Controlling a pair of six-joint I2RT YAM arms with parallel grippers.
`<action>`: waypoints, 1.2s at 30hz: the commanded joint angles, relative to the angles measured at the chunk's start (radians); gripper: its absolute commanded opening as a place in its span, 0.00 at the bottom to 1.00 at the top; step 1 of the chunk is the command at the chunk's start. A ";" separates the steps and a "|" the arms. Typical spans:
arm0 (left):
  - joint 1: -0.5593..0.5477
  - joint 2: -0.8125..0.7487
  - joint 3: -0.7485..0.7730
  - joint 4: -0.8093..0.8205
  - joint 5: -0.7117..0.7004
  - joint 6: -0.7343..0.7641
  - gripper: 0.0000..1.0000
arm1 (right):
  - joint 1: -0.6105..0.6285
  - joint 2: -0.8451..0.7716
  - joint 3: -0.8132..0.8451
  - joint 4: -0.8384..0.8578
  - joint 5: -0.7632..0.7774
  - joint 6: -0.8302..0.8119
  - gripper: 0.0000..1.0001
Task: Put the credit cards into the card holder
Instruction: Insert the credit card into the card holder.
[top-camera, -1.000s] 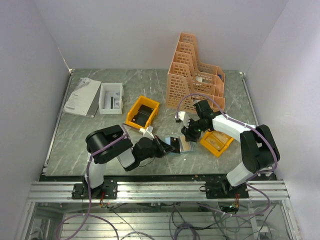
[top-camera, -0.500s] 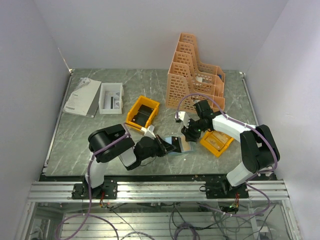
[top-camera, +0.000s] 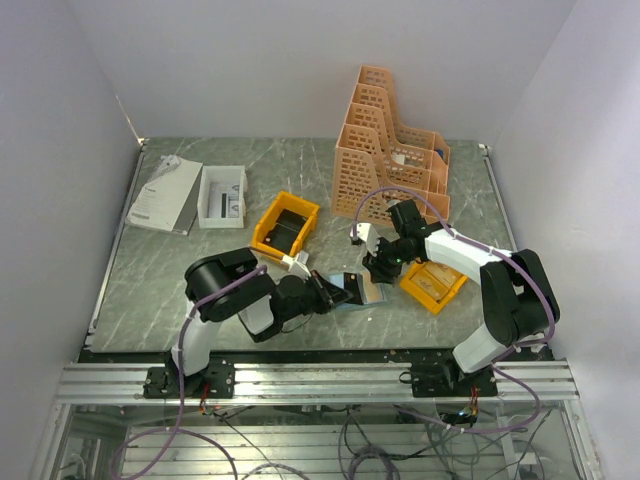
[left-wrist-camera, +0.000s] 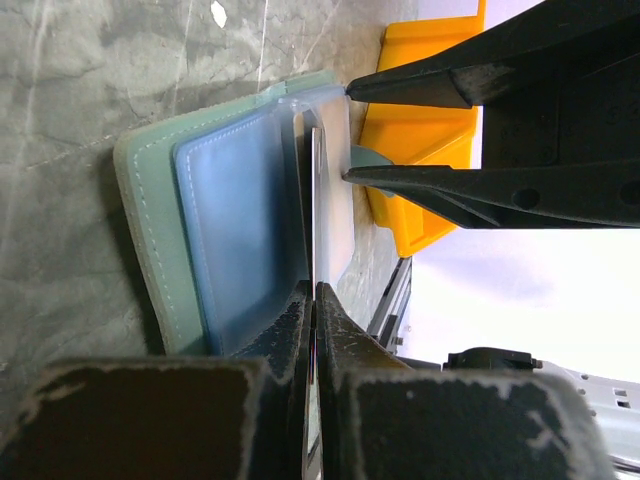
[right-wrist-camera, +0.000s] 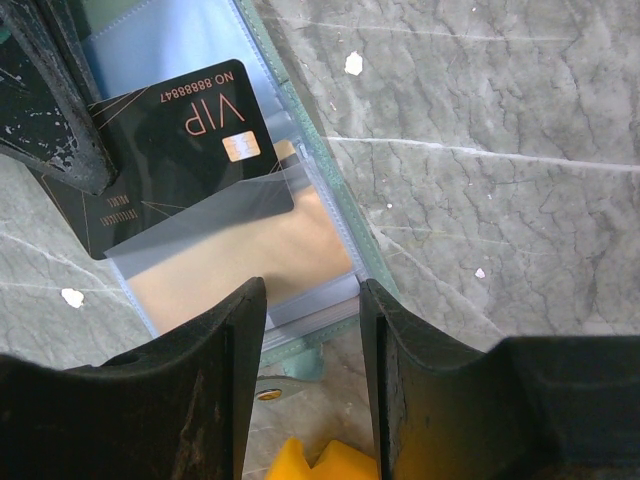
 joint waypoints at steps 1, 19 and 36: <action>-0.011 0.048 -0.016 0.097 -0.028 0.007 0.07 | -0.004 0.027 -0.003 -0.023 0.031 -0.014 0.42; -0.039 0.106 -0.026 0.217 -0.107 -0.031 0.07 | -0.004 0.027 -0.003 -0.025 0.030 -0.014 0.42; -0.061 0.088 -0.004 0.168 -0.161 -0.041 0.07 | -0.003 0.036 0.000 -0.030 0.031 -0.015 0.42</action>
